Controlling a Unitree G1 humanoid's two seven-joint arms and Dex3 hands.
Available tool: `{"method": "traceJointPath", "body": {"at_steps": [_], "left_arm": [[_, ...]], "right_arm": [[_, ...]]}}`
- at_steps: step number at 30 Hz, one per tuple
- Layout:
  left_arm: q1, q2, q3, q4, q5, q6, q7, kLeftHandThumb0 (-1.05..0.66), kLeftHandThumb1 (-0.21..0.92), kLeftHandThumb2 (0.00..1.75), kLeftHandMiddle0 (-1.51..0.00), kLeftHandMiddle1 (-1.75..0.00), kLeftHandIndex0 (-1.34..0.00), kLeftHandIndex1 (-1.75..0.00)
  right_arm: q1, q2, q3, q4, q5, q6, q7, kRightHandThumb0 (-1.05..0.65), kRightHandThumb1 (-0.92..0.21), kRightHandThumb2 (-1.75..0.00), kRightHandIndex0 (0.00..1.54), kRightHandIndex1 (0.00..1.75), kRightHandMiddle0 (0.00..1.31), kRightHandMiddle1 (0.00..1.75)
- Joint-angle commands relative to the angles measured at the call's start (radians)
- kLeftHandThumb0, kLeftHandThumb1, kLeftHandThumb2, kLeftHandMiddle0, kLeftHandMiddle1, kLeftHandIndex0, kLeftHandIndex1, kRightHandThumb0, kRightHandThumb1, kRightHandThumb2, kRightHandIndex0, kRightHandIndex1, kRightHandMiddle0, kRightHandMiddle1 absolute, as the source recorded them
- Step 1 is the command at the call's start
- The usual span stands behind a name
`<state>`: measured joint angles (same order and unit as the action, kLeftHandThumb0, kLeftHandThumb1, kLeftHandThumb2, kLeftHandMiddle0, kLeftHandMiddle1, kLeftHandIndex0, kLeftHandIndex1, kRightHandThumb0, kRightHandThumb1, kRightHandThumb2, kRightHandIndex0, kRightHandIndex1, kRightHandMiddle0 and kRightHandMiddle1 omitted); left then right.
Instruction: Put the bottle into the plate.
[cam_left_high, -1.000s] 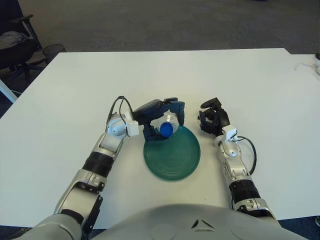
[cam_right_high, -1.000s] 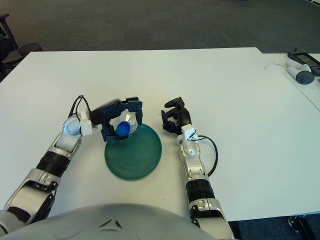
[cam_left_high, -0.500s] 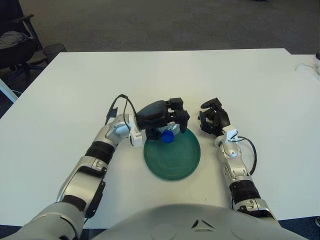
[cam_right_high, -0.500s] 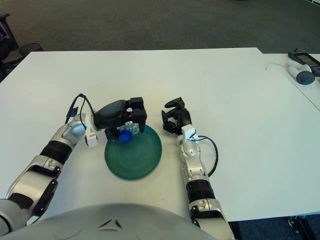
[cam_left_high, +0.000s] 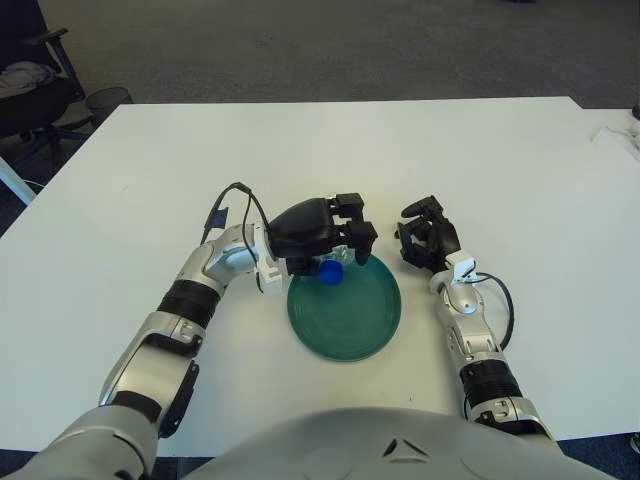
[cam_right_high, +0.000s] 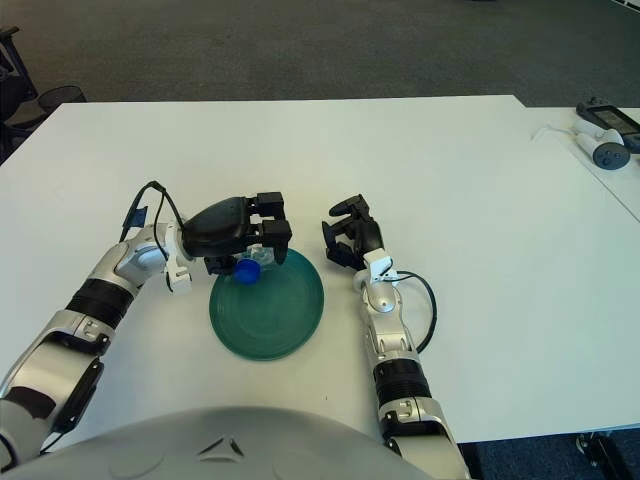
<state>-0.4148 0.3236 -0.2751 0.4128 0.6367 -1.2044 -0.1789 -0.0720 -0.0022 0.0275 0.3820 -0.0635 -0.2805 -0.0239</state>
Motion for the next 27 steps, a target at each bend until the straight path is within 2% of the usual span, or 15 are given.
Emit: {"method": "traceJointPath", "body": {"at_steps": [1,10,14,19,27], "left_arm": [[0.016,0.030,-0.015,-0.035,0.007,0.009,0.005,0.00,-0.05,1.71,-0.88,-1.69,-0.68,-1.75],[0.036,0.070,-0.039,-0.109,-0.001,0.010,-0.006,0.00,-0.07,1.74,-0.90,-1.71,-0.68,-1.75],[0.063,0.110,-0.079,-0.165,-0.104,0.037,-0.057,0.00,-0.07,1.75,-0.91,-1.71,-0.68,-1.75],[0.076,0.148,-0.134,-0.224,-0.235,0.130,-0.153,0.00,-0.06,1.75,-0.90,-1.74,-0.67,-1.74],[0.083,0.170,-0.155,-0.283,-0.271,0.149,-0.206,0.00,-0.07,1.75,-0.90,-1.75,-0.68,-1.72]], "right_arm": [[0.057,-0.003,0.003,0.067,-0.003,0.091,0.006,-0.01,-0.75,-0.68,0.40,1.43,0.27,1.75],[0.051,-0.006,0.001,0.078,0.001,0.087,0.011,-0.01,-0.77,-0.64,0.39,1.42,0.27,1.75],[0.052,-0.004,0.002,0.079,0.004,0.080,0.014,-0.01,-0.77,-0.65,0.39,1.42,0.26,1.75],[0.048,-0.004,0.002,0.081,0.003,0.084,0.013,-0.01,-0.76,-0.66,0.40,1.42,0.26,1.75],[0.041,-0.006,0.006,0.090,-0.006,0.081,0.009,-0.01,-0.74,-0.68,0.40,1.41,0.28,1.75]]}}
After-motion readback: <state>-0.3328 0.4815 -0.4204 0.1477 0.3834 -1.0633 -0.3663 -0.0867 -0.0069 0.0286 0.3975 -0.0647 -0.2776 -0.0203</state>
